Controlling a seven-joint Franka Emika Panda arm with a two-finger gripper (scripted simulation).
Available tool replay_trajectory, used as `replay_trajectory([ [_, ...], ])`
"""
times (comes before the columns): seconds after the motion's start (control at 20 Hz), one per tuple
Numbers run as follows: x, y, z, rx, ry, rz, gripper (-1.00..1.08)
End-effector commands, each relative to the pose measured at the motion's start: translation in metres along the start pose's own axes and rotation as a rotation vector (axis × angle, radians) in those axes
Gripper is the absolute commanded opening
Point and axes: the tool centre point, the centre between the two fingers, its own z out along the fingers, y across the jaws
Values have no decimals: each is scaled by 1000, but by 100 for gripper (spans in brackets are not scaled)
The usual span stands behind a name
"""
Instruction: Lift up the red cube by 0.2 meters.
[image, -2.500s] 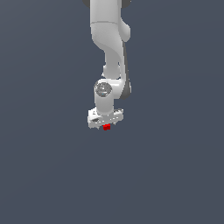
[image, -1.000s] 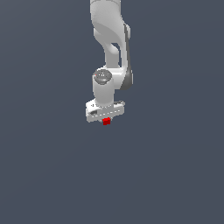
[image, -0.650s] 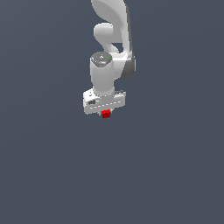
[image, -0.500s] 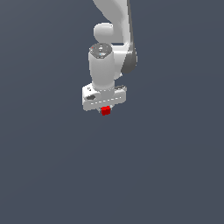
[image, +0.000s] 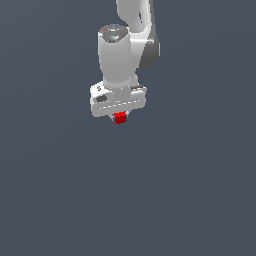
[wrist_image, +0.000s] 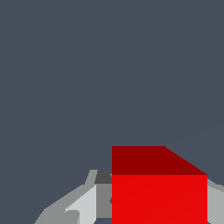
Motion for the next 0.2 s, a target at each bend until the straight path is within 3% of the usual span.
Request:
replay_trajectory([
  [0.0, 0, 0, -6, 0, -1, 0, -100],
  [0.15, 1, 0, -6, 0, -1, 0, -100],
])
